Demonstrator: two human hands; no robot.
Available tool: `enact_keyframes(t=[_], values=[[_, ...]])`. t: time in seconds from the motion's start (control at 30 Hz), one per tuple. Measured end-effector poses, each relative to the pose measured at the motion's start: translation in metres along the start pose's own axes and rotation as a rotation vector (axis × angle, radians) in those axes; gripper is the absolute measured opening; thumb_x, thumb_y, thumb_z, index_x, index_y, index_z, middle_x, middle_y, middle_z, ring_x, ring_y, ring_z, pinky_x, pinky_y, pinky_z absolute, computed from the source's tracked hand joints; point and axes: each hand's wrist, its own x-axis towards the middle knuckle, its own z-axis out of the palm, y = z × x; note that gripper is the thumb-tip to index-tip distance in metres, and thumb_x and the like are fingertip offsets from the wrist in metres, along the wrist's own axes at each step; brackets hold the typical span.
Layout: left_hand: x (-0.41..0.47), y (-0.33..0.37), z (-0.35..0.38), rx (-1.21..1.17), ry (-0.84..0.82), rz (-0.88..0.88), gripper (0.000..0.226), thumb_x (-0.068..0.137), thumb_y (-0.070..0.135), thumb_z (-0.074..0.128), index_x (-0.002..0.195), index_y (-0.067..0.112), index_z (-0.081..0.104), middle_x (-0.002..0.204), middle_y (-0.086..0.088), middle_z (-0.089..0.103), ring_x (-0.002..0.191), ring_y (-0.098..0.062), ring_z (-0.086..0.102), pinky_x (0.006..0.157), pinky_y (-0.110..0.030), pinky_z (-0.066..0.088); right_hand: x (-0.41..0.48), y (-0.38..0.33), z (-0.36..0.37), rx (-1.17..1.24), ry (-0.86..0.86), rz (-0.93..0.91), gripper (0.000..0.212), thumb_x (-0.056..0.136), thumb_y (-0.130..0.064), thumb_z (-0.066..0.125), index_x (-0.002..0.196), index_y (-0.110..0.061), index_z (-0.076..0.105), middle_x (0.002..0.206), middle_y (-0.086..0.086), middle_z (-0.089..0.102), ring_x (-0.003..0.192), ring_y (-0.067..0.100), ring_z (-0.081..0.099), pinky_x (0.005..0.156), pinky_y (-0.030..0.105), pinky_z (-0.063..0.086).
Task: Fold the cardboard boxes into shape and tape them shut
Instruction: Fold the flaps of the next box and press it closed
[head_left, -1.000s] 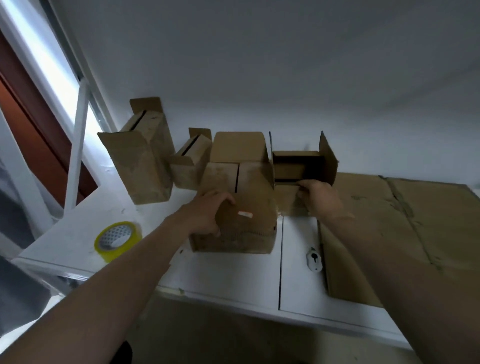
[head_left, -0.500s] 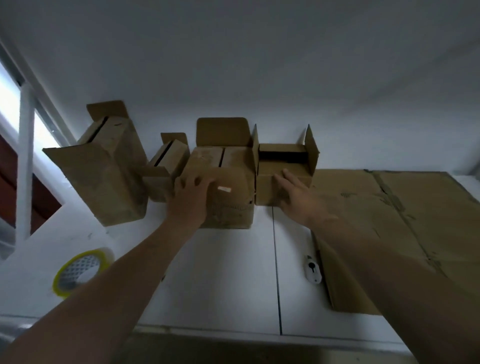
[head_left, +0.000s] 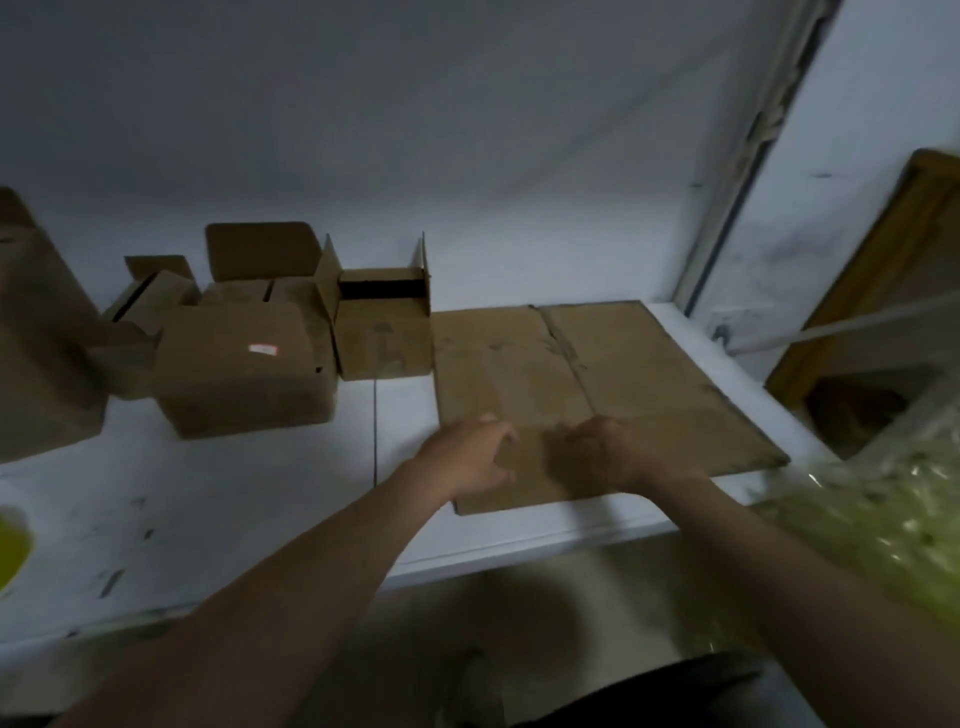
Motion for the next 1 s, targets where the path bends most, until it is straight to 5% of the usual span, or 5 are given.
enact_keyframes(t=[0.23,0.47,0.73,0.9,1.0], values=[[0.028,0.019,0.042,0.145,-0.13,0.041,0.088,0.078,0.044,0.08,0.151,0.032,0.032,0.154,0.002,0.036,0.141,-0.027,0.036,0.109,-0.045,0.039,-0.04,0.038,0.009,-0.024,0.111,0.053,0.017,0.095,-0.02,0.06,0.099,-0.031,0.072,0.11,0.009,0.065,0.103,0.035,0.064,0.081,0.029,0.043],[0.049,0.022,0.012,0.103,-0.042,0.142,0.061,0.076,0.047,0.069,0.135,0.041,0.054,0.125,0.012,0.061,0.1,-0.011,0.058,0.077,-0.03,0.053,-0.002,0.034,-0.034,0.062,0.322,0.041,0.024,0.095,-0.03,0.061,0.118,-0.031,0.07,0.127,-0.009,0.063,0.109,0.014,0.061,0.093,0.035,0.052],[0.082,0.055,-0.015,0.284,0.228,0.076,0.028,0.104,0.043,0.047,0.107,0.03,0.071,0.098,0.001,0.064,0.093,-0.022,0.058,0.077,-0.038,0.045,0.01,0.011,-0.079,0.209,0.737,0.01,0.017,0.093,-0.024,0.059,0.093,-0.036,0.07,0.072,-0.012,0.066,0.063,0.007,0.061,0.055,0.028,0.055],[0.063,0.05,-0.04,0.217,0.442,0.099,0.029,0.103,0.039,0.05,0.087,0.025,0.069,0.075,0.004,0.061,0.072,-0.02,0.059,0.067,-0.035,0.052,-0.017,0.012,-0.08,0.264,0.721,0.071,0.014,0.091,-0.025,0.06,0.093,-0.038,0.064,0.073,-0.016,0.065,0.061,0.002,0.062,0.041,0.015,0.038],[0.045,0.055,-0.052,0.196,0.582,0.072,0.029,0.103,0.039,0.05,0.093,0.023,0.073,0.075,0.001,0.066,0.068,-0.021,0.061,0.064,-0.034,0.052,-0.035,0.008,-0.08,0.194,0.676,0.131,0.017,0.091,-0.029,0.063,0.108,-0.03,0.065,0.1,-0.008,0.069,0.078,0.011,0.063,0.065,0.03,0.053]])
